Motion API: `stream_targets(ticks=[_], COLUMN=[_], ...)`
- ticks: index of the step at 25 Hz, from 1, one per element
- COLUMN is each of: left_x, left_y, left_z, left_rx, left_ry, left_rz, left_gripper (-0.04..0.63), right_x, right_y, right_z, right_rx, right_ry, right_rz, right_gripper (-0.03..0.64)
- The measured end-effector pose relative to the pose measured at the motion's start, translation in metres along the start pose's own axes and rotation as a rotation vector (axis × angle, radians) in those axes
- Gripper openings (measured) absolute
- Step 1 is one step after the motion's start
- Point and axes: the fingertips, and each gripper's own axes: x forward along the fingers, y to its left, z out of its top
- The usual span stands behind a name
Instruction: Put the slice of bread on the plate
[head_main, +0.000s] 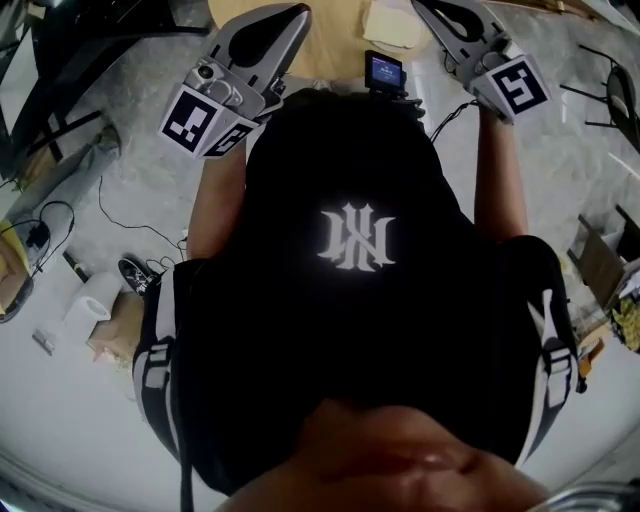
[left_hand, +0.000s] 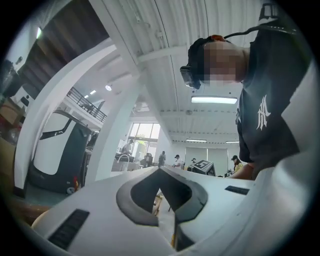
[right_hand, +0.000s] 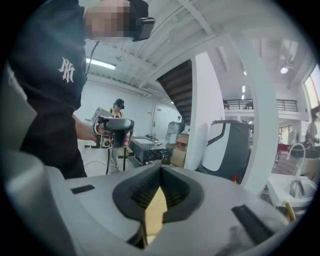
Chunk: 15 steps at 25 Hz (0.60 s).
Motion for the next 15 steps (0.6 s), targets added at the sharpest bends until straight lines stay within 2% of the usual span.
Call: stream_targets(ticks=[6,12,15], left_x=[-0.008,-0.016,-0.021], left_y=[-0.012,-0.001,0.001], left_z=[0.005,-0.018,-0.017], left_rx=[-0.023,-0.040,-0.057], left_ry=[0.010,0.077,0.074], left_rz=[-0.056,-0.059,-0.061], left_gripper=[0.009,0.009,0.009], right_x=[-0.002,0.004,0.003], right_y=[0.013,0.014,0.016], right_z=[0.003,-0.015,-0.011], right_rx=[0.072,0.161,0.195], right_ry=[-0.004,0.042,0.024], right_rz=[0.043,0.007,0.016], right_gripper=[0.003,0.005,0.005])
